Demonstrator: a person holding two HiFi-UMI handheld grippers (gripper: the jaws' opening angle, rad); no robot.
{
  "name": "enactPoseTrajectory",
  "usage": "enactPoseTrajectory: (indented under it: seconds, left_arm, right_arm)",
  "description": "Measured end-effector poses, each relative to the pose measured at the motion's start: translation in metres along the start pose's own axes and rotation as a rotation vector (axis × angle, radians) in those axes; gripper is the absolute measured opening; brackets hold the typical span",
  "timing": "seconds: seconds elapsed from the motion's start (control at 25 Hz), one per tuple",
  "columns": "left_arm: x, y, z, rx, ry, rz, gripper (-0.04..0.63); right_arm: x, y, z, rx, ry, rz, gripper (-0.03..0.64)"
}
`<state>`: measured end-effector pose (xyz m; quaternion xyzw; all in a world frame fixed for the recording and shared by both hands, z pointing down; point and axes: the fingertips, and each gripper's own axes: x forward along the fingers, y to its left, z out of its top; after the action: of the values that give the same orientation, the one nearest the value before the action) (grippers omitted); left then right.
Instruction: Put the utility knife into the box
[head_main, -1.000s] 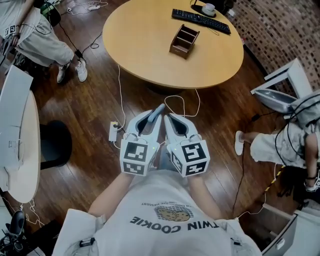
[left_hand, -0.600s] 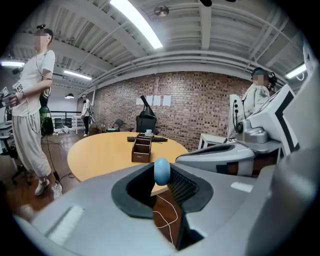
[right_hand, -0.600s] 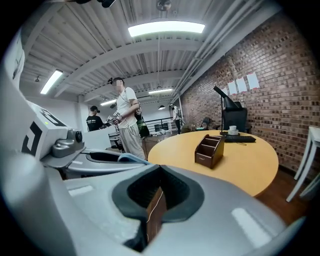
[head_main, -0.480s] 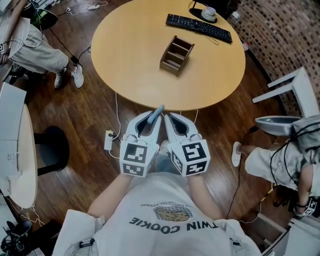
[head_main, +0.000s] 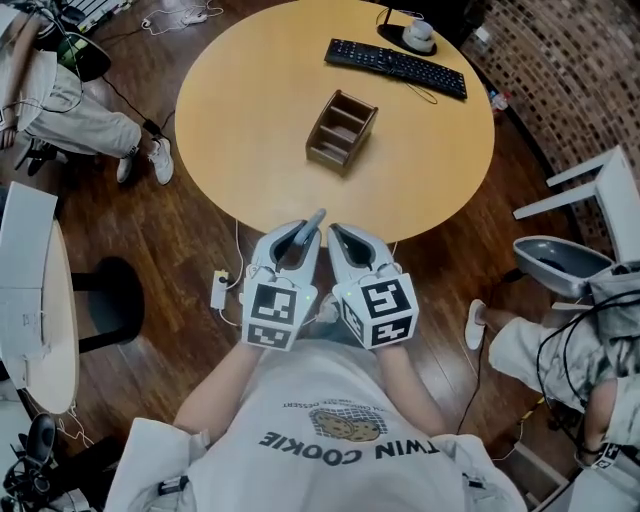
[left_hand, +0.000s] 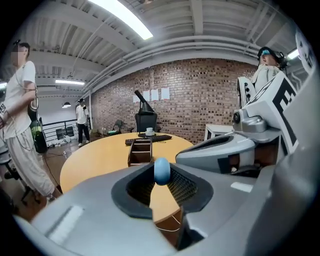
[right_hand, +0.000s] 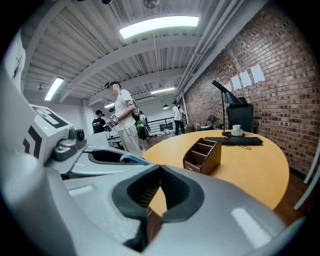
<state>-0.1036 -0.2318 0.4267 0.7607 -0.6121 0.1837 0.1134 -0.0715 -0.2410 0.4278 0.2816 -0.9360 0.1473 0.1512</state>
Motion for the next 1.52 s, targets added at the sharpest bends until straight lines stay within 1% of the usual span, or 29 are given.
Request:
enactPoseTrajectory:
  seconds: [0.2, 0.36, 0.52, 0.68, 0.8, 0.92, 1.2, 1.52]
  left_arm:
    - [0.020, 0.001, 0.010, 0.070, 0.013, -0.011, 0.074]
    - [0.036, 0.006, 0.015, 0.162, 0.033, -0.030, 0.074]
    - [0.057, 0.016, 0.015, 0.224, 0.066, -0.082, 0.074]
    - [0.082, 0.029, 0.017, 0.308, 0.086, -0.138, 0.074]
    - [0.101, 0.035, 0.016, 0.395, 0.106, -0.197, 0.074]
    - [0.110, 0.039, 0.016, 0.499, 0.118, -0.260, 0.074]
    - [0.135, 0.045, 0.013, 0.726, 0.113, -0.413, 0.074]
    - [0.157, 0.044, 0.002, 0.954, 0.109, -0.538, 0.074]
  right_arm:
    - [0.008, -0.013, 0.008, -0.006, -0.010, 0.005, 0.002]
    - [0.014, -0.025, 0.013, -0.009, -0.009, -0.009, 0.002]
    - [0.025, -0.039, 0.018, -0.007, -0.006, -0.040, 0.002]
    - [0.042, -0.056, 0.023, 0.006, 0.001, -0.083, 0.002]
    - [0.053, -0.068, 0.026, 0.027, 0.004, -0.126, 0.002]
    - [0.061, -0.075, 0.030, 0.053, 0.004, -0.171, 0.002]
    - [0.075, -0.090, 0.031, 0.110, 0.009, -0.276, 0.002]
    - [0.081, -0.103, 0.032, 0.141, 0.007, -0.361, 0.002]
